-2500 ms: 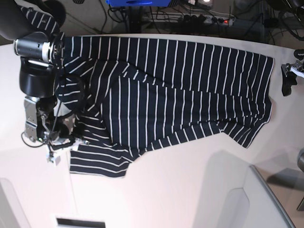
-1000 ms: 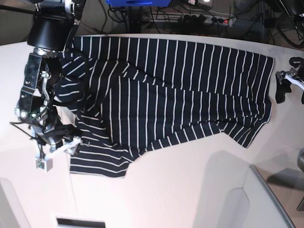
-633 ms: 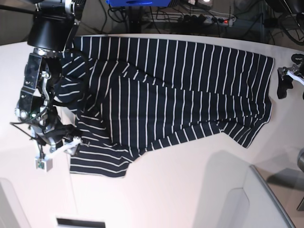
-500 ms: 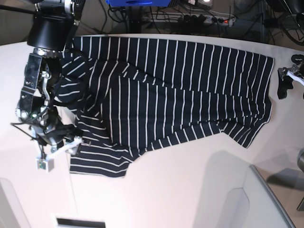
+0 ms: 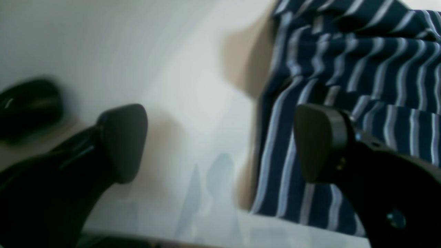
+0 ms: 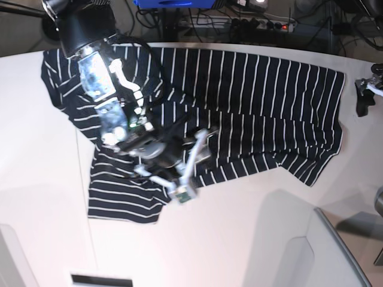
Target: Layout the t-shirt on the table in an organized manner, then fold the t-shirt properly
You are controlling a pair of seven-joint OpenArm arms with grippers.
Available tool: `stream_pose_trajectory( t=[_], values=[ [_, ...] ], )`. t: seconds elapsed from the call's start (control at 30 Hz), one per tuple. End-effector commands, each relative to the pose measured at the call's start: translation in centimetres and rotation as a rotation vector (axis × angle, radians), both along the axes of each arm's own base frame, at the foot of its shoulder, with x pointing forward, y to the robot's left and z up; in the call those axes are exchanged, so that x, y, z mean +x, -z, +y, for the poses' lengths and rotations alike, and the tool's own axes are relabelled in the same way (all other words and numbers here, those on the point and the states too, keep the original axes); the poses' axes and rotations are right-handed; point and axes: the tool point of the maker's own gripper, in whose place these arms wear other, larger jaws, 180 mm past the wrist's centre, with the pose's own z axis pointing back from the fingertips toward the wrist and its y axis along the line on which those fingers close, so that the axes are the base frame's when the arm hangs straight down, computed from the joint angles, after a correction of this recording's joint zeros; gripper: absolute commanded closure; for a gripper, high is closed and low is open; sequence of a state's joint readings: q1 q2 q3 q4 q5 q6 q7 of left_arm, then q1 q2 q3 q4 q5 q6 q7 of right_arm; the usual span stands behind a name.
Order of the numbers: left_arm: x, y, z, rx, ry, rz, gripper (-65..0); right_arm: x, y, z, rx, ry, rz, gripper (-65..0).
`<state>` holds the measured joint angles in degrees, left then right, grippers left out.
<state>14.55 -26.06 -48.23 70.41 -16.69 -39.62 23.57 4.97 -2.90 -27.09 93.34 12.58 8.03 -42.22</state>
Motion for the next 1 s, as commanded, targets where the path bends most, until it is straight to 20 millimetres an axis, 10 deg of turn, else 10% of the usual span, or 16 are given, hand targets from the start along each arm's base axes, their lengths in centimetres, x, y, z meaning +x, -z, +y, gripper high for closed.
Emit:
stream_pose_trajectory(
  t=[0.0, 0.1, 0.27, 0.97],
  values=[
    [1.0, -2.4, 1.2, 0.037, 0.010, -0.059, -65.0, 0.3, -1.8, 2.1, 0.035, -0.044, -0.047, -30.2],
    [0.8, -2.9, 1.9, 0.051, 0.003, -0.056, -65.0, -1.3, -0.6, 5.4, 0.026, -0.128, -0.007, -21.5],
    [1.1, -3.0, 1.6, 0.053, 0.012, -0.061, -65.0, -2.0, 2.5, 5.5, -0.009, -0.132, 0.074, -0.2],
    [4.0, -3.0, -0.3, 0.034, 0.079, -0.080, -65.0, -2.1, 3.5, 4.1, -0.044, -0.125, 0.087, -0.9]
  ],
)
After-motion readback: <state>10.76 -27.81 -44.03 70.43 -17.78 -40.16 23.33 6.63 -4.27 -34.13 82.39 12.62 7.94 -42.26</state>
